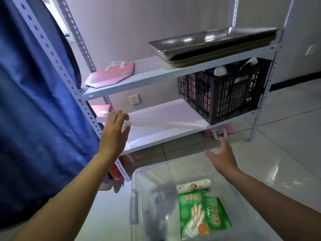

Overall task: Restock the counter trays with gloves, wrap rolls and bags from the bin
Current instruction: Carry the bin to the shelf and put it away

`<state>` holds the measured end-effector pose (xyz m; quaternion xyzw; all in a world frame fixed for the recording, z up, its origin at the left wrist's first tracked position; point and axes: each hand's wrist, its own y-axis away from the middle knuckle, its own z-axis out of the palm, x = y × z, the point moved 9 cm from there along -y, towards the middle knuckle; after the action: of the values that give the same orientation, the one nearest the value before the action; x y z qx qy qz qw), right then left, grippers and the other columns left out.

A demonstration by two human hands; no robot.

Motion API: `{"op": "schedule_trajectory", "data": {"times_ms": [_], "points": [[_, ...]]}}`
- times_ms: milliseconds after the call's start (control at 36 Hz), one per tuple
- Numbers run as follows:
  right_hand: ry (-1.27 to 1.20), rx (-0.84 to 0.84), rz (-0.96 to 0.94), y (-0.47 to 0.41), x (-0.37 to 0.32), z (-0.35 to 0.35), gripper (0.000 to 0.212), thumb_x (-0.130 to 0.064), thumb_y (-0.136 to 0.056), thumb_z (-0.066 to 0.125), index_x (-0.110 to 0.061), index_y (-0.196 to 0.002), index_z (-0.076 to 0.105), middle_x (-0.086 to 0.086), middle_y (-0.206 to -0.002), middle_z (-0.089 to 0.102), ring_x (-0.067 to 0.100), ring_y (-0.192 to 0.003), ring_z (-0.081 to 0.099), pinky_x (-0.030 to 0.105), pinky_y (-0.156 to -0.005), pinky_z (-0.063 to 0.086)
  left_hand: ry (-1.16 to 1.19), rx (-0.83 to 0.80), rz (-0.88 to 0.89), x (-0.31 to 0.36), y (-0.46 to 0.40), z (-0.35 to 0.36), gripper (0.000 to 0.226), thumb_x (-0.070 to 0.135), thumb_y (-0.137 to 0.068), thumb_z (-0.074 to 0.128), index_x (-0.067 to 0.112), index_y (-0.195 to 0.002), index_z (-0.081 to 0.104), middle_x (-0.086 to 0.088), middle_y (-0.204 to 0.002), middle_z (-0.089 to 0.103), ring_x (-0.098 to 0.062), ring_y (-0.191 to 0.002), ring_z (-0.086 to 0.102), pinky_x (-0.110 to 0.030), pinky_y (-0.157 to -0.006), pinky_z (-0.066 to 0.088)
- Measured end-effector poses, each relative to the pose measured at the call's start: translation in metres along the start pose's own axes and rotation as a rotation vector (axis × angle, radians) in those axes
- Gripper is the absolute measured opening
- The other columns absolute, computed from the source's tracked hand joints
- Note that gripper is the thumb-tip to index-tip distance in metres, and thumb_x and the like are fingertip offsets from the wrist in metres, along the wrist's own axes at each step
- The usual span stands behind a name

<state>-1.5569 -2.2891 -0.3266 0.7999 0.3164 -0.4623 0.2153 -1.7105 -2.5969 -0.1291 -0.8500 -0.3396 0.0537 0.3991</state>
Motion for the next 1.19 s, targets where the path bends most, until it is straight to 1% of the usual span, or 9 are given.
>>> {"op": "schedule_trajectory", "data": {"times_ms": [139,250,361,472,722,806,944,1111,1194], "points": [[-0.298,0.015,-0.026,-0.015,-0.018,-0.034,0.106,-0.047,-0.067,0.082,-0.022,-0.15,0.021,0.003,-0.158,0.027,0.022,-0.142,0.03,0.046,-0.113,0.033,0.099,0.175,-0.005,0.013,-0.042,-0.072,0.038,0.014,-0.086,0.072,0.011,-0.123,0.062,-0.008,-0.119,0.068,-0.019,-0.108,0.057,-0.026,-0.093,0.042],[-0.529,-0.053,-0.048,-0.008,-0.018,-0.048,0.12,-0.061,-0.052,0.085,-0.029,-0.149,0.02,-0.001,-0.159,0.025,0.014,-0.14,0.033,0.052,-0.111,0.035,0.254,0.22,-0.18,-0.008,-0.048,-0.109,0.037,0.041,-0.084,0.07,0.043,-0.119,0.06,0.035,-0.098,0.063,0.009,-0.088,0.058,-0.01,-0.083,0.044],[-0.505,0.022,-0.117,-0.005,-0.02,-0.085,0.081,-0.038,-0.082,0.075,-0.024,-0.147,0.028,0.01,-0.151,0.039,0.015,-0.126,0.047,0.039,-0.106,0.042,0.405,0.079,-0.468,-0.049,-0.033,-0.09,0.051,0.028,-0.086,0.075,0.017,-0.133,0.059,0.008,-0.094,0.066,0.007,-0.068,0.059,-0.037,-0.079,0.057],[-0.291,0.098,-0.081,-0.007,-0.003,-0.112,0.029,-0.032,-0.082,0.073,-0.017,-0.107,0.069,0.009,-0.1,0.07,0.017,-0.078,0.063,0.029,-0.066,0.05,0.388,-0.071,-0.635,-0.079,0.001,-0.05,0.04,0.027,-0.087,0.074,0.011,-0.123,0.064,-0.005,-0.095,0.065,-0.01,-0.077,0.06,-0.059,-0.081,0.057],[-0.105,0.066,0.213,0.001,0.12,-0.086,0.048,-0.028,-0.077,0.079,-0.004,-0.116,0.067,0.009,-0.104,0.064,0.027,-0.095,0.061,0.042,-0.086,0.05,0.313,-0.348,-0.999,-0.109,0.126,0.071,0.063,0.037,-0.083,0.076,0.008,-0.135,0.056,-0.015,-0.128,0.063,-0.033,-0.111,0.063,-0.049,-0.093,0.054],[-0.053,0.071,0.229,-0.001,0.136,-0.08,0.029,-0.03,-0.075,0.08,-0.013,-0.096,0.069,0.005,-0.09,0.062,0.023,-0.085,0.056,0.032,-0.072,0.047,0.318,-0.391,-1.025,-0.119,0.138,0.099,0.059,0.035,-0.083,0.076,0.007,-0.132,0.059,-0.016,-0.123,0.065,-0.031,-0.1,0.064,-0.039,-0.085,0.054],[0.053,0.077,0.219,-0.017,0.144,-0.061,0.05,-0.024,-0.075,0.08,-0.017,-0.122,0.063,0.009,-0.097,0.066,0.025,-0.079,0.06,0.028,-0.071,0.041,0.322,-0.558,-0.929,-0.13,0.143,0.142,0.077,0.011,-0.081,0.077,0.013,-0.147,0.037,-0.012,-0.13,0.055,-0.032,-0.109,0.059,-0.036,-0.084,0.048],[0.211,-0.066,0.299,-0.003,0.179,-0.012,0.057,-0.013,-0.082,0.069,-0.015,-0.136,0.054,0.016,-0.131,0.06,0.032,-0.111,0.06,0.033,-0.089,0.047,0.259,-1.086,-0.787,-0.111,0.233,0.193,0.089,0.0,-0.078,0.076,0.015,-0.151,0.027,-0.018,-0.145,0.043,-0.035,-0.129,0.044,-0.043,-0.107,0.038],[0.181,0.01,0.312,0.003,0.187,-0.011,0.053,-0.014,-0.078,0.071,-0.018,-0.129,0.062,0.01,-0.125,0.066,0.029,-0.106,0.063,0.033,-0.09,0.05,0.206,-1.042,-0.759,-0.117,0.256,0.19,0.082,0.008,-0.079,0.075,0.02,-0.147,0.032,-0.014,-0.144,0.045,-0.029,-0.121,0.047,-0.038,-0.098,0.04]]}}
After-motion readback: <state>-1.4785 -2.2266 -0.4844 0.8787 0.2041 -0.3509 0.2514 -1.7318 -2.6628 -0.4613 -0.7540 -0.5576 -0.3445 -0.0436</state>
